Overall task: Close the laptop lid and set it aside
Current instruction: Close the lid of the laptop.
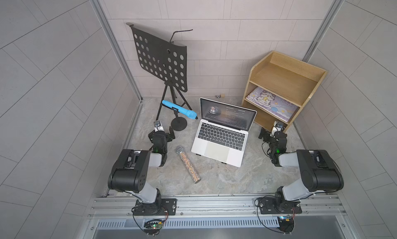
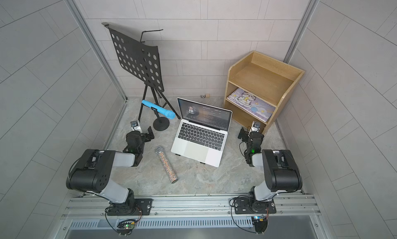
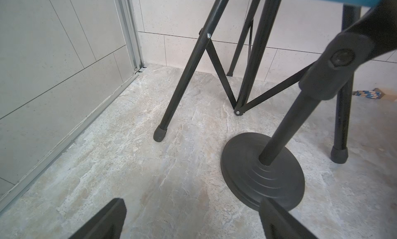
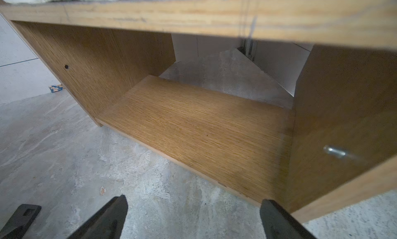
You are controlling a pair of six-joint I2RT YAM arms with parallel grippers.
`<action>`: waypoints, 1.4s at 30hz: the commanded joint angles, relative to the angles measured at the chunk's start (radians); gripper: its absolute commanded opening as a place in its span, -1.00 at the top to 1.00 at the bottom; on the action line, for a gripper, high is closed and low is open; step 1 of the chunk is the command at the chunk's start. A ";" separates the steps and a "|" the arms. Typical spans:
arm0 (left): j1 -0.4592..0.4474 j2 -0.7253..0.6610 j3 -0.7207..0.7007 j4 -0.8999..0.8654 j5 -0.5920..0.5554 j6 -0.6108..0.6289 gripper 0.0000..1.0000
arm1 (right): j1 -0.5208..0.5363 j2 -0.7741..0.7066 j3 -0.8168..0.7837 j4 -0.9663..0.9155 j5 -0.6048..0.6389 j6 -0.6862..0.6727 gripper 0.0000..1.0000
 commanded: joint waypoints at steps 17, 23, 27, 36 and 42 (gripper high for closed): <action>0.000 0.004 0.001 -0.006 0.022 0.002 -1.00 | 0.004 -0.013 0.016 -0.040 0.012 0.008 -1.00; 0.013 -0.048 -0.001 -0.029 0.087 0.015 -1.00 | 0.000 -0.067 -0.003 -0.042 -0.009 -0.004 -1.00; 0.013 -0.157 0.006 -0.134 0.138 0.038 -1.00 | -0.001 -0.302 -0.054 -0.216 -0.033 0.032 -1.00; 0.006 -0.204 0.327 -0.902 0.139 -0.019 -1.00 | 0.041 -0.785 -0.059 -0.711 -0.023 0.173 -1.00; 0.006 -0.237 0.497 -1.220 0.155 -0.101 -1.00 | 0.041 -1.014 -0.016 -0.960 -0.076 0.311 -1.00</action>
